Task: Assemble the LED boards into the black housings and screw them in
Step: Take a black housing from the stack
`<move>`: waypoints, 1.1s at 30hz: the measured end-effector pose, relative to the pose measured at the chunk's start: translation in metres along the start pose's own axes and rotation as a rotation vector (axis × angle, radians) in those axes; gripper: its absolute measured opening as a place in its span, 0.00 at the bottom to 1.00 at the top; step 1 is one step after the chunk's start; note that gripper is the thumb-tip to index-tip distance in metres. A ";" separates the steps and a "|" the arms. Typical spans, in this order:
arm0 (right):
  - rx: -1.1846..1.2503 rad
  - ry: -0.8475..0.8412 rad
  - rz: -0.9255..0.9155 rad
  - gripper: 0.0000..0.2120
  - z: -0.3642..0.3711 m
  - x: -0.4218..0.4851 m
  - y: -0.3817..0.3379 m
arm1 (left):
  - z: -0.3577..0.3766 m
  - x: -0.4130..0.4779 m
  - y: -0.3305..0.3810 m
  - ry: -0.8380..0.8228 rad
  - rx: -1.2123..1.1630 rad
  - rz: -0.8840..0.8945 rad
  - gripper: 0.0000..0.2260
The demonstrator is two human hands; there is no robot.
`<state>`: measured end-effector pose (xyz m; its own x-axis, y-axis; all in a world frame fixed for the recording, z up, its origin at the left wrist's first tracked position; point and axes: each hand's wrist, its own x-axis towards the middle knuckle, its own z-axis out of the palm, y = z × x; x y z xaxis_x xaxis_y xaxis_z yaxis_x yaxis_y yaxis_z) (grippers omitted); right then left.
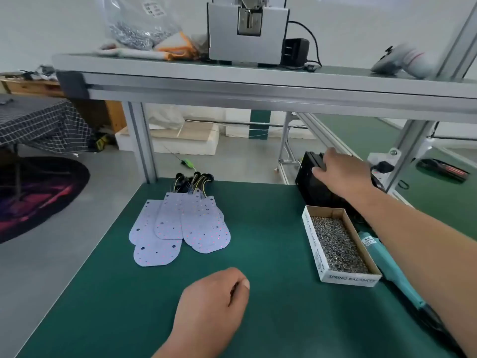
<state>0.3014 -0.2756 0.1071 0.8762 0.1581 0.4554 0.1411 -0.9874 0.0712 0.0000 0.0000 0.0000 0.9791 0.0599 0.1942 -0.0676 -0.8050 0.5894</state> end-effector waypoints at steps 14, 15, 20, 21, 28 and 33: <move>-0.222 -0.104 -0.179 0.13 -0.009 0.006 -0.006 | -0.003 -0.001 0.003 0.004 -0.051 -0.006 0.07; -0.228 -0.101 -0.189 0.15 -0.011 0.005 -0.007 | -0.003 -0.001 0.003 0.000 -0.048 -0.009 0.07; -0.179 -0.113 -0.160 0.13 -0.018 0.005 -0.003 | -0.005 0.000 0.004 -0.019 -0.050 -0.030 0.06; -0.142 -0.098 -0.130 0.12 -0.019 0.006 -0.002 | -0.006 0.000 0.005 -0.022 -0.050 -0.033 0.06; 0.182 0.093 0.037 0.09 -0.042 -0.019 -0.006 | -0.008 -0.001 0.008 -0.019 -0.058 -0.062 0.07; 0.502 0.004 0.075 0.11 -0.080 -0.093 -0.022 | -0.008 -0.001 0.007 0.025 -0.184 -0.086 0.05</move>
<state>0.1801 -0.2688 0.1343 0.8906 0.0862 0.4465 0.2835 -0.8730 -0.3968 -0.0031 -0.0007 0.0105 0.9779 0.1403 0.1547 -0.0198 -0.6751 0.7375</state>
